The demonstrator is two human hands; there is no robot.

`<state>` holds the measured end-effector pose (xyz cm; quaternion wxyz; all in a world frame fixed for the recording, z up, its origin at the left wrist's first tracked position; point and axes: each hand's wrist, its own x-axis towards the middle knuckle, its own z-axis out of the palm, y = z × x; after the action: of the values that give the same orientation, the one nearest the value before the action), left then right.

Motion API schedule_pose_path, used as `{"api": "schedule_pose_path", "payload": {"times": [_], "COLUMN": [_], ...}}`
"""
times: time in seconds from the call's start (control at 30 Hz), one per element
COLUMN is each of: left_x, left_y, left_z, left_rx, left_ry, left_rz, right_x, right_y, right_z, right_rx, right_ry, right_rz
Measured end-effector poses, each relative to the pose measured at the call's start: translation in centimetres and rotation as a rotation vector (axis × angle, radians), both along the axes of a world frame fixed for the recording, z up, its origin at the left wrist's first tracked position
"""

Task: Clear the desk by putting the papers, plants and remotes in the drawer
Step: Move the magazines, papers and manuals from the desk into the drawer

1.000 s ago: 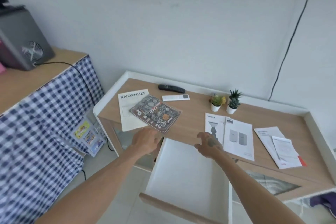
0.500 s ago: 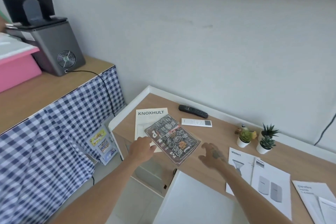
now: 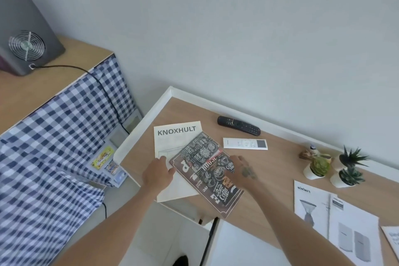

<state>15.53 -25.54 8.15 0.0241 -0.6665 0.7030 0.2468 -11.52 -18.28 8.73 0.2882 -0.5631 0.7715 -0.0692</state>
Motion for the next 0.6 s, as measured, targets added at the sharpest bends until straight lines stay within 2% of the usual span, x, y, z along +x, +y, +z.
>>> {"api": "schedule_pose_path", "payload": {"times": [0.1, 0.3, 0.5, 0.6], "left_x": [0.2, 0.0, 0.9, 1.1], "left_y": [-1.3, -2.3, -1.3, -0.6], "left_z": [-0.9, -1.8, -2.2, -2.1], "left_rx": [-0.043, -0.076, -0.049, -0.040], "left_ry": [0.014, 0.004, -0.022, 0.023], "left_rz": [0.070, 0.148, 0.120, 0.179], "right_x": [0.3, 1.4, 2.4, 3.1], "right_y": [-1.4, -2.3, -2.1, -1.5], "right_z": [-1.3, -3.2, -3.3, -3.1], "right_rx": [0.015, 0.020, 0.118, 0.111], "right_ry": [0.027, 0.218, 0.175, 0.147], "right_rz": [-0.041, -0.112, -0.167, -0.204]}}
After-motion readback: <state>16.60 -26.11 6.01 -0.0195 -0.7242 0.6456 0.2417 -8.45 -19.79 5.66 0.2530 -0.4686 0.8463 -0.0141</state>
